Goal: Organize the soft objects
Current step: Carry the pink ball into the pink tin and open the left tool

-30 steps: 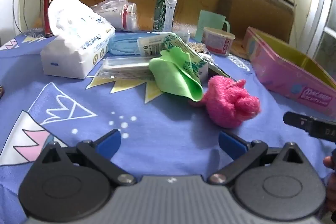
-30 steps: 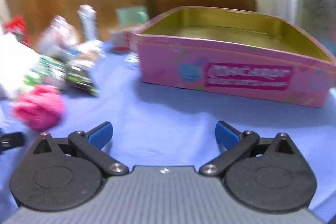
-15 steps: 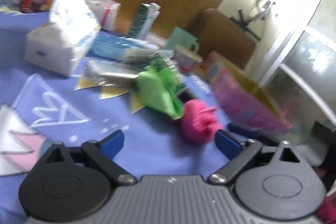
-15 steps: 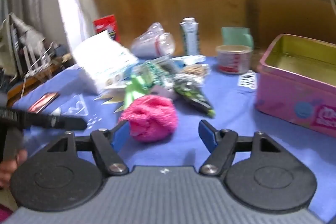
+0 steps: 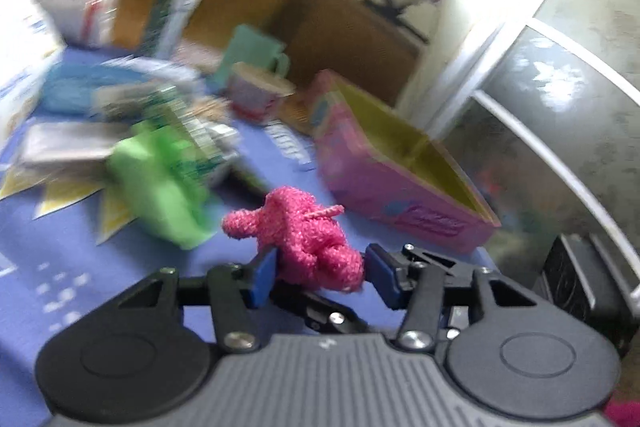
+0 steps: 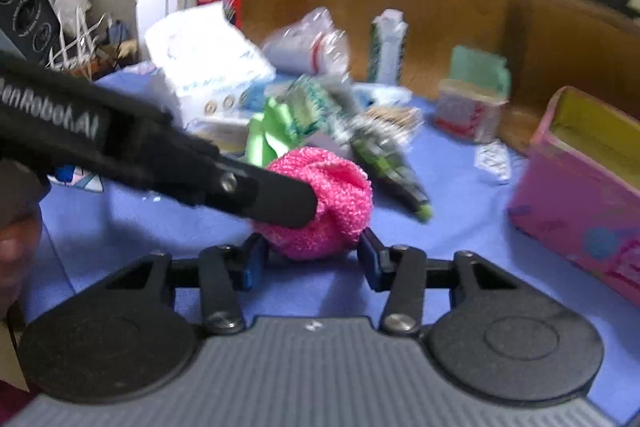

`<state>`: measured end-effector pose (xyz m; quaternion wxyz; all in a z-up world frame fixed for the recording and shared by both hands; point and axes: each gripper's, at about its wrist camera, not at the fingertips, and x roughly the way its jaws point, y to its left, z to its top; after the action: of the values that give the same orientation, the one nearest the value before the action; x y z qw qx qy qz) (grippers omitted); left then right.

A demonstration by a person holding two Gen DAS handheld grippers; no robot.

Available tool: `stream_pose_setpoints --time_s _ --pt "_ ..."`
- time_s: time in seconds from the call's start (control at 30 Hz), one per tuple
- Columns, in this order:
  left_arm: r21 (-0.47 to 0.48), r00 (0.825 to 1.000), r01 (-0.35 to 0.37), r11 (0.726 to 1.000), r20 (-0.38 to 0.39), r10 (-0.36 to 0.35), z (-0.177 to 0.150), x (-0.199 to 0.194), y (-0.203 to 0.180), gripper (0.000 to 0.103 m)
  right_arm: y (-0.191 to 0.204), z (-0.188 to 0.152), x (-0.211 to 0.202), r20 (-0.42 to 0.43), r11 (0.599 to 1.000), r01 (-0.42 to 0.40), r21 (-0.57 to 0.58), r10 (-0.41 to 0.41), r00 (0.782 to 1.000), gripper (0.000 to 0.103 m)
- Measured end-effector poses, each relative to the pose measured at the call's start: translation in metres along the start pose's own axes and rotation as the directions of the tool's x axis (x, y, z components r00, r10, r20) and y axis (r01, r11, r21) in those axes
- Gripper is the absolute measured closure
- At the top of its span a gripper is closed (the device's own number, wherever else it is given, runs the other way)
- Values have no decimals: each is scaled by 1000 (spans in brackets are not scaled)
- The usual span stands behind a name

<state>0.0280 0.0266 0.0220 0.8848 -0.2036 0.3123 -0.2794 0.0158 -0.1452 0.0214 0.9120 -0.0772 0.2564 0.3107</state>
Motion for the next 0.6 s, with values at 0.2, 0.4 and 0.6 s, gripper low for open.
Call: stream_pose_setpoints --time_s 0.2,0.4,0.6 --pt "96 994 112 989 0 -112 23 40 -53 55 -18 -3 -37 149 972 233 -30 -226 963 52" --pt "191 987 162 968 -42 -156 53 116 -115 55 -84 6 -61 192 883 462 87 -470 862 52" --pt "244 990 130 961 -90 -111 55 180 -152 51 -144 4 -64 124 780 603 164 -623 772 48"
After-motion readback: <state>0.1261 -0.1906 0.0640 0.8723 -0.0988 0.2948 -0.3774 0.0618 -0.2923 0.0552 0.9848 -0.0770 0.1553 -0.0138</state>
